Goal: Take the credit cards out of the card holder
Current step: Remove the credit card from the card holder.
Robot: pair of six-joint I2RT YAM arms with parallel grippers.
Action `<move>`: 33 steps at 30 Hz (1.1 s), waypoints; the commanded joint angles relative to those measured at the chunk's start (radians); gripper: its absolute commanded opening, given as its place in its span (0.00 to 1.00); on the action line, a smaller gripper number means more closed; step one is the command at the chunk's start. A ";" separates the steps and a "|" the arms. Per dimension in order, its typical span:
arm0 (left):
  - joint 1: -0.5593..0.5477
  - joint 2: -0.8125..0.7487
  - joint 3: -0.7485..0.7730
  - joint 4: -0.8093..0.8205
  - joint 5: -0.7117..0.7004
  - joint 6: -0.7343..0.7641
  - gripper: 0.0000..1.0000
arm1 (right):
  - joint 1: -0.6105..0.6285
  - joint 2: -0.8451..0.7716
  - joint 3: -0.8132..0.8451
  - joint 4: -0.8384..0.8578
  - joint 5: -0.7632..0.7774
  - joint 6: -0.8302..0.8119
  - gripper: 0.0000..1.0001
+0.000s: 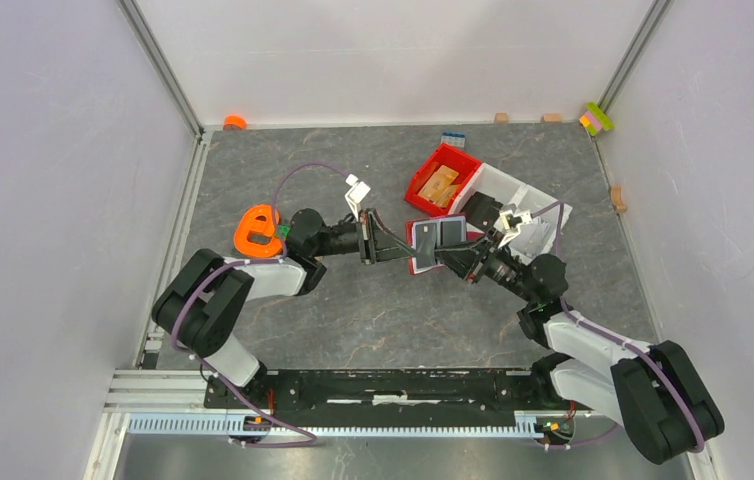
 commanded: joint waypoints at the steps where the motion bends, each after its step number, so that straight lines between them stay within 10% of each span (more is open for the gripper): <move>1: -0.009 0.024 -0.010 0.181 0.029 -0.082 0.02 | -0.016 0.008 -0.012 0.170 -0.095 0.094 0.27; 15: -0.009 0.047 -0.005 0.231 0.040 -0.119 0.02 | -0.065 0.171 -0.046 0.587 -0.199 0.369 0.18; 24: -0.007 0.032 -0.001 0.113 0.014 -0.052 0.03 | -0.091 0.093 -0.073 0.547 -0.179 0.322 0.00; 33: -0.008 -0.007 -0.006 -0.010 -0.023 0.033 0.32 | -0.092 0.032 -0.051 0.340 -0.159 0.212 0.00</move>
